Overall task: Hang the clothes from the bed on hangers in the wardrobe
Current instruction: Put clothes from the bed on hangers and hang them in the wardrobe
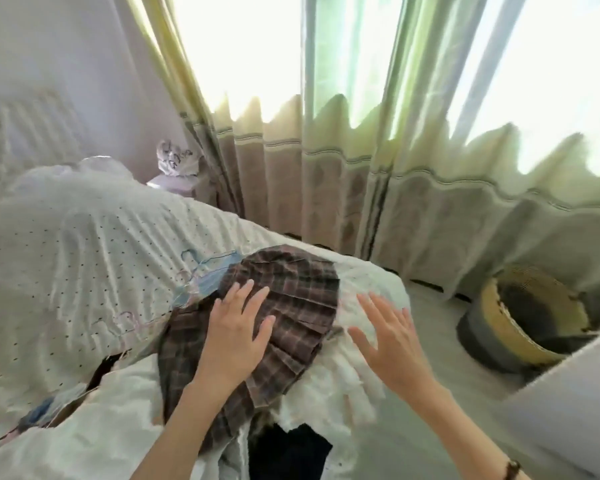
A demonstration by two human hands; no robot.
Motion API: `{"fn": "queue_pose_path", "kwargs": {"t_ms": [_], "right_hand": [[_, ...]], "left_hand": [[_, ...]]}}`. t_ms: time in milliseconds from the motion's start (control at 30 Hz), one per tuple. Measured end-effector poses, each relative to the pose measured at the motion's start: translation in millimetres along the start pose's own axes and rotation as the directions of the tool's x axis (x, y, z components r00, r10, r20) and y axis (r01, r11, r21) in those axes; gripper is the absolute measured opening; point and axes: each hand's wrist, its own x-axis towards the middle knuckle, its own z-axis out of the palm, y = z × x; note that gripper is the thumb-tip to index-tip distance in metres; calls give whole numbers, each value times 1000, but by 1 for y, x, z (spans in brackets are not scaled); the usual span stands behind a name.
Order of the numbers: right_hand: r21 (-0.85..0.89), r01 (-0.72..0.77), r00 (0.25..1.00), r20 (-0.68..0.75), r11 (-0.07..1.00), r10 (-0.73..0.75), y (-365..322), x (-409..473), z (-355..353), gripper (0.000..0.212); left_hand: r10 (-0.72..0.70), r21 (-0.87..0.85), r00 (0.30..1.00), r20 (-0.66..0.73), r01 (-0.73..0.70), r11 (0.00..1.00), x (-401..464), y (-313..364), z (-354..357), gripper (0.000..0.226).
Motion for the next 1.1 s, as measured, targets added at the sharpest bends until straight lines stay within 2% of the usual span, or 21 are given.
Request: {"fn": "queue_pose_path", "kwargs": {"t_ms": [100,233,300,400,567,700,833,933,1100], "right_hand": [[-90,-139,988,-85,986,132,82,-27,-59,65],[-149,-338,931,-198,929,307,180,-66,-142,65],[-151,-431,882,-277,890,380,215,-88,-181,68],[-156,-541,815,-339,827,469,256,-123,-227,57],[-130,-721,657,-440,681,612,302,-184,-276,59],[-97,-837,505,-517,539,691,332,-228,-307,71],[-39,-923,320,-631,383,707,363,-272,-336,75],[12,-970,170,-678,242,716,379,-300,-352,67],[120,-991,-44,-715,60,697,391,-338,-360,60]], "left_hand": [[159,-93,987,38,-155,984,36,93,41,55],[399,-190,916,29,-387,902,80,223,88,48],[480,-237,877,16,-463,854,100,290,100,51],[589,-307,808,-9,-562,768,115,383,110,56],[742,-424,670,28,-665,615,101,497,150,61],[854,-506,518,51,-724,469,87,580,181,63],[944,-587,327,33,-758,283,74,665,201,69],[985,-635,170,31,-757,151,63,716,221,75],[998,-695,-57,28,-719,-22,39,783,254,63]]}}
